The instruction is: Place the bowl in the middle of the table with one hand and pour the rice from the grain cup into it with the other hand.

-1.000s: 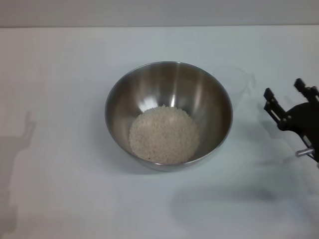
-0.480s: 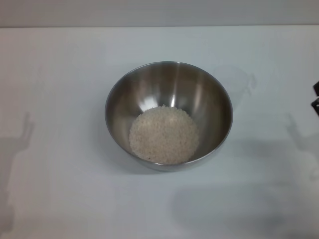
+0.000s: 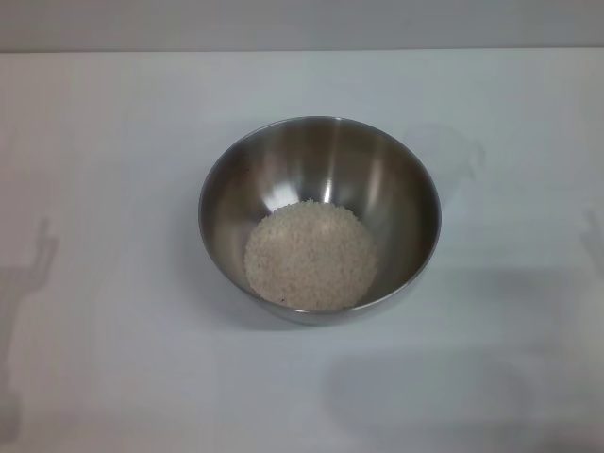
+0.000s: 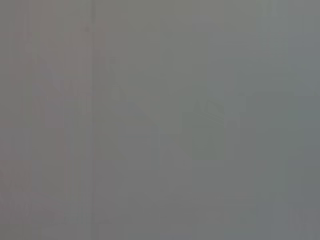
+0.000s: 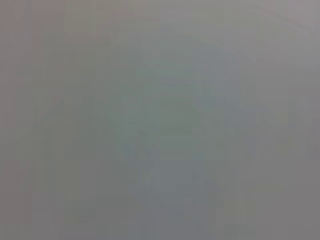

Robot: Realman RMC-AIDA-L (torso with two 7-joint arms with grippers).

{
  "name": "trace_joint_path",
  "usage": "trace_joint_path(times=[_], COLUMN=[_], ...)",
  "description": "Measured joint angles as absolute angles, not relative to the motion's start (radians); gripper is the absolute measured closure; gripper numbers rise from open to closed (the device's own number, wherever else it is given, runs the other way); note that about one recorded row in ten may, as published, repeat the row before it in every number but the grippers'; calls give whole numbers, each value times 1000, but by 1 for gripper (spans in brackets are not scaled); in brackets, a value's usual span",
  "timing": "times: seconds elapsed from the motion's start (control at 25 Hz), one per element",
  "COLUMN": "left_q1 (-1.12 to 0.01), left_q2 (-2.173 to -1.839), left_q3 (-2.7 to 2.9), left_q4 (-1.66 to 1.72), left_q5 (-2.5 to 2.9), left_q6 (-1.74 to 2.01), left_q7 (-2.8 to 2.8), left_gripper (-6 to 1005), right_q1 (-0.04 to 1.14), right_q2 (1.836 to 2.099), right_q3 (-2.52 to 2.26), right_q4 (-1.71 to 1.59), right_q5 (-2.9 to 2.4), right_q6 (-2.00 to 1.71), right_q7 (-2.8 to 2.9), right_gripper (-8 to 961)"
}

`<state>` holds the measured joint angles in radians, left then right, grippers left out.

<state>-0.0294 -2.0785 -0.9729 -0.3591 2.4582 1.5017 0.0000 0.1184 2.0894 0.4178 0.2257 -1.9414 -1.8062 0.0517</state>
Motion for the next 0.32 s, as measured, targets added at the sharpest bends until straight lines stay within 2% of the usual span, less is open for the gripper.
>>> trace_joint_path(times=[0.32], left_q1=[-35], left_q2=[-2079], left_q3=[-972], left_q4=[-338], left_q5=[2457], left_q6=[1493], left_q7=[-20], left_gripper=[216], right_q1=[125], right_q2=[2088], right_q3=[416], right_q4=[221], right_q5=[-1940], right_q6=[-1811], right_q7=[51], right_gripper=[116])
